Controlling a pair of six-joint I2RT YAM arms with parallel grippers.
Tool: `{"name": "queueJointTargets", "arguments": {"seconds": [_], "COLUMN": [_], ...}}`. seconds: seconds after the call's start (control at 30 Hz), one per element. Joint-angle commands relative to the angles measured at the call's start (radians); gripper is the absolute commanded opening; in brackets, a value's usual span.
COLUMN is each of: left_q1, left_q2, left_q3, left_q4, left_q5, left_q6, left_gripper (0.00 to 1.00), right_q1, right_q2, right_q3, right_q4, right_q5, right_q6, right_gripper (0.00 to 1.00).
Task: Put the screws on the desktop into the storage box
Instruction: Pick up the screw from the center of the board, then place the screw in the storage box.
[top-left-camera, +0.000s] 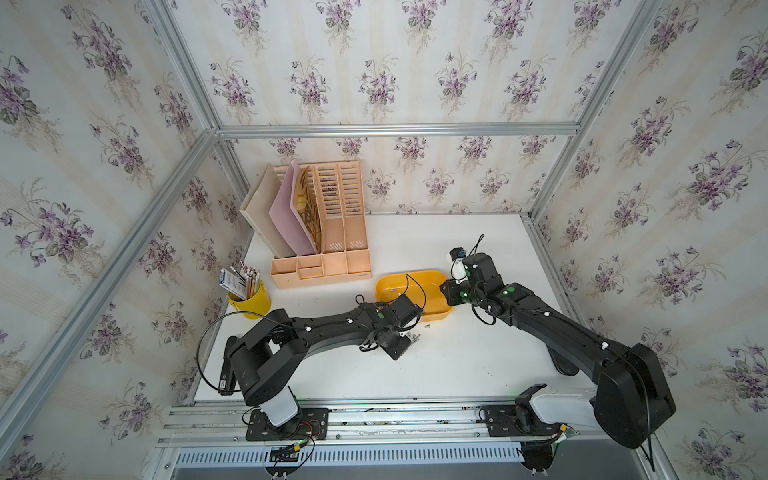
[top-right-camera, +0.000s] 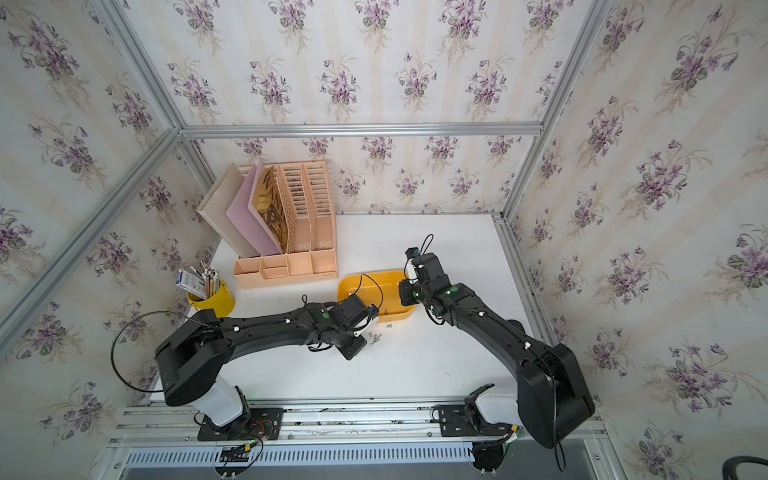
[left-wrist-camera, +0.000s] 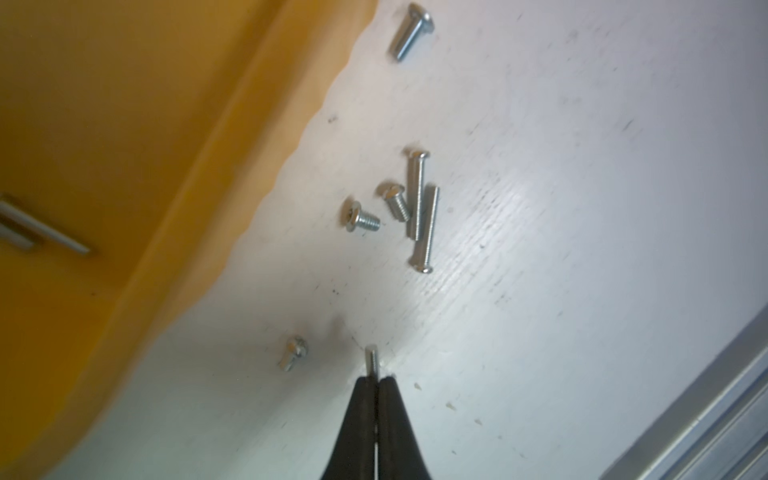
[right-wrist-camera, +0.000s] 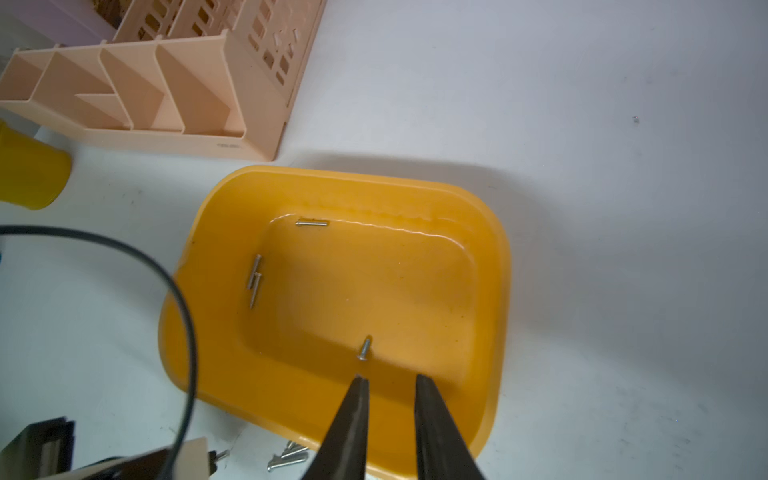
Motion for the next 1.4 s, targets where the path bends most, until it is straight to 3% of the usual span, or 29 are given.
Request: {"name": "queueJointTargets", "arguments": {"seconds": [0.0, 0.37, 0.63, 0.73, 0.9, 1.17, 1.3, 1.37], "left_q1": [0.005, 0.102, 0.194, 0.214, 0.221, 0.221, 0.221, 0.221], "left_q2": [-0.026, -0.017, 0.185, 0.229, 0.318, 0.399, 0.357, 0.324], "left_q3": [0.026, 0.283, 0.48, 0.501, 0.556, 0.584, 0.523, 0.504], "left_q4": [-0.028, -0.13, -0.192, -0.177, -0.199, -0.197, -0.151, -0.136], "left_q5": [0.02, 0.045, 0.046, 0.034, 0.021, 0.018, 0.013, 0.004], "left_q6": [0.0, 0.029, 0.108, 0.125, 0.133, 0.103, 0.092, 0.085], "left_gripper": [0.04, 0.06, 0.08, 0.08, 0.12, 0.15, 0.16, 0.23], "right_q1": [-0.001, -0.004, 0.003, 0.075, 0.194, 0.268, 0.299, 0.321], "right_q2": [-0.023, -0.145, -0.302, -0.343, -0.304, -0.168, -0.118, -0.082], "right_q3": [-0.01, -0.092, -0.227, -0.284, -0.357, -0.417, -0.42, -0.419], "right_q4": [0.016, 0.023, 0.076, 0.083, 0.11, 0.261, 0.311, 0.329], "right_q5": [-0.006, -0.015, -0.216, -0.249, -0.206, -0.151, -0.12, -0.108], "right_q6": [0.01, 0.03, 0.064, 0.085, 0.126, 0.126, 0.096, 0.051], "right_gripper": [0.25, 0.24, 0.22, 0.23, 0.24, 0.22, 0.22, 0.25]}}
